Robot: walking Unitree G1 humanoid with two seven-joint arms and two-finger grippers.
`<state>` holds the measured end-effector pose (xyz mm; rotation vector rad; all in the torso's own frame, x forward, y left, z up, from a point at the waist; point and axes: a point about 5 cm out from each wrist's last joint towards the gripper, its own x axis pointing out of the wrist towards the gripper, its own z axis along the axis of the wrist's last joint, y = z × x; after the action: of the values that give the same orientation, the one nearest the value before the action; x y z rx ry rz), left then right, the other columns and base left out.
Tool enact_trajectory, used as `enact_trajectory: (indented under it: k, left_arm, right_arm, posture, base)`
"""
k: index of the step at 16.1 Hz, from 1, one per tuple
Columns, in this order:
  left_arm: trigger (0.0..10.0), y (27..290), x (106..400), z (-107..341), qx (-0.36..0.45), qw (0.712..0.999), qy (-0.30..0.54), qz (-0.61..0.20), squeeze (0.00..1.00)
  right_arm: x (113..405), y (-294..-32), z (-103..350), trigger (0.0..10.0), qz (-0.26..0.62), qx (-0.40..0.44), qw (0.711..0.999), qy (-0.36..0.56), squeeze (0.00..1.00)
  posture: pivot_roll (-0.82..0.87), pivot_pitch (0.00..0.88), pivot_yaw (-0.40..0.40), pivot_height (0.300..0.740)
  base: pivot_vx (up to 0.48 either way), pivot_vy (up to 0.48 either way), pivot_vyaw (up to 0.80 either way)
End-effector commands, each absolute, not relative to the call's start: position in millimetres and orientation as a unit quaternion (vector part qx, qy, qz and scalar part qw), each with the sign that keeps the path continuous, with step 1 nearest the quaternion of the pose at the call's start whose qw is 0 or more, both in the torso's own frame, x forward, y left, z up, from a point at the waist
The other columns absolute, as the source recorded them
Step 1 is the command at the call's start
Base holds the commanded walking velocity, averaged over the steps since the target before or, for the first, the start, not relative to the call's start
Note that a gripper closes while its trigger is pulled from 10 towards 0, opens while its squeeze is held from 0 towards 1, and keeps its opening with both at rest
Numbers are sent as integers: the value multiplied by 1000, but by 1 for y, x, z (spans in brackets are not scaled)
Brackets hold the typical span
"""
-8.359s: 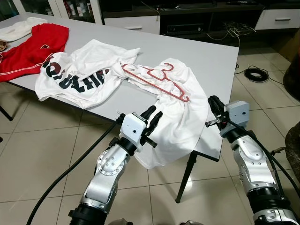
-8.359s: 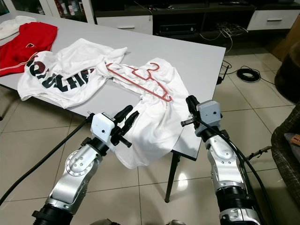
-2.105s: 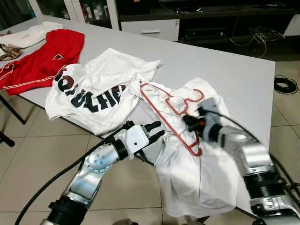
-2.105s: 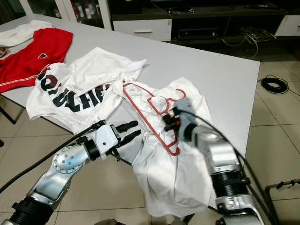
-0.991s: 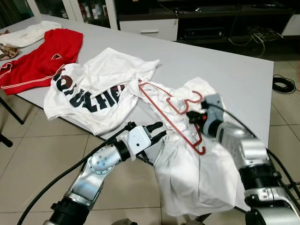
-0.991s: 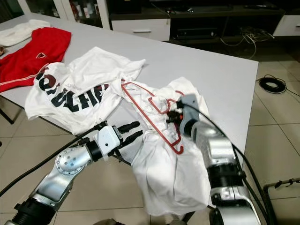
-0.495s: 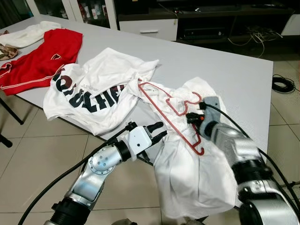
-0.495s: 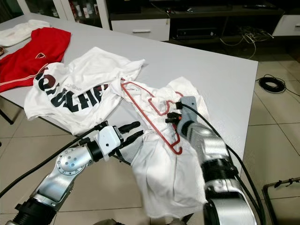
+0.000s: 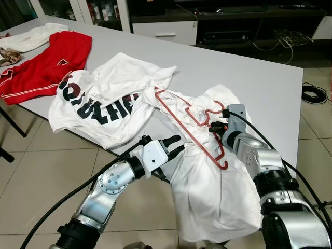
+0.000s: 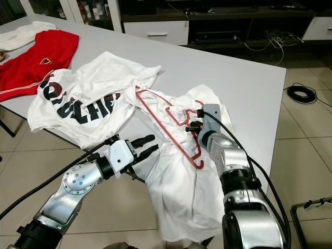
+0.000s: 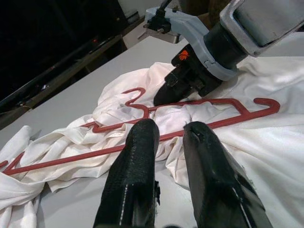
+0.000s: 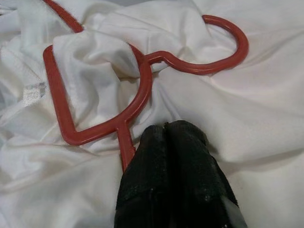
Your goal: Hang hanger
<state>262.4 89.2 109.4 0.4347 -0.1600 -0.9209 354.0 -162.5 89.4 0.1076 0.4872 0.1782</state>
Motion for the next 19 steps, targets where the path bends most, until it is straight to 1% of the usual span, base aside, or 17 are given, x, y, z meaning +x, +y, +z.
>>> enact_trajectory:
  k: [1,2,3,4,7,9,14,15,17,19]
  left_arm:
    - [10000,88,261,111,215,868,-80,-441,0]
    - [10000,88,261,110,215,867,-80,-442,0]
    - [10000,86,260,110,214,866,-80,-444,0]
    - [10000,85,260,110,214,865,-80,-446,0]
    - [10000,85,260,110,214,865,-80,-447,0]
    - [10000,85,260,109,215,865,-79,-446,0]
    - [10000,86,261,110,219,866,-81,-442,0]
    - [10000,86,261,110,219,866,-81,-442,0]
    - [10000,85,261,110,219,866,-82,-443,0]
    - [10000,85,261,110,220,866,-82,-442,0]
  right_arm:
    - [352,-168,81,10000,70,58,960,265,0]
    - [351,-166,80,9294,79,66,958,269,0]
    - [349,-162,79,4353,95,83,953,276,0]
    - [347,-155,78,0,120,99,947,280,0]
    - [348,-152,83,0,125,137,944,273,0]
    - [351,-151,88,0,124,177,938,272,0]
    - [353,-151,95,0,123,281,913,270,0]
    - [353,-151,96,0,123,285,912,268,0]
    - [355,-152,104,0,128,326,902,254,0]
    - [355,-151,106,0,135,328,900,253,0]
  posture:
    - [-51,0,52,736]
    - [-51,0,52,736]
    - [-51,0,52,736]
    - [-51,0,52,736]
    - [-54,0,56,736]
    - [-53,0,57,736]
    - [-56,0,54,736]
    - [-56,0,54,736]
    - [-56,0,54,736]
    - [-56,0,54,736]
  base:
    - [0,0,0]
    - [0,0,0]
    - [0,0,0]
    - [0,0,0]
    - [0,0,0]
    - [0,0,0]
    - [0,0,0]
    - [0,0,0]
    - [0,0,0]
    - [0,0,0]
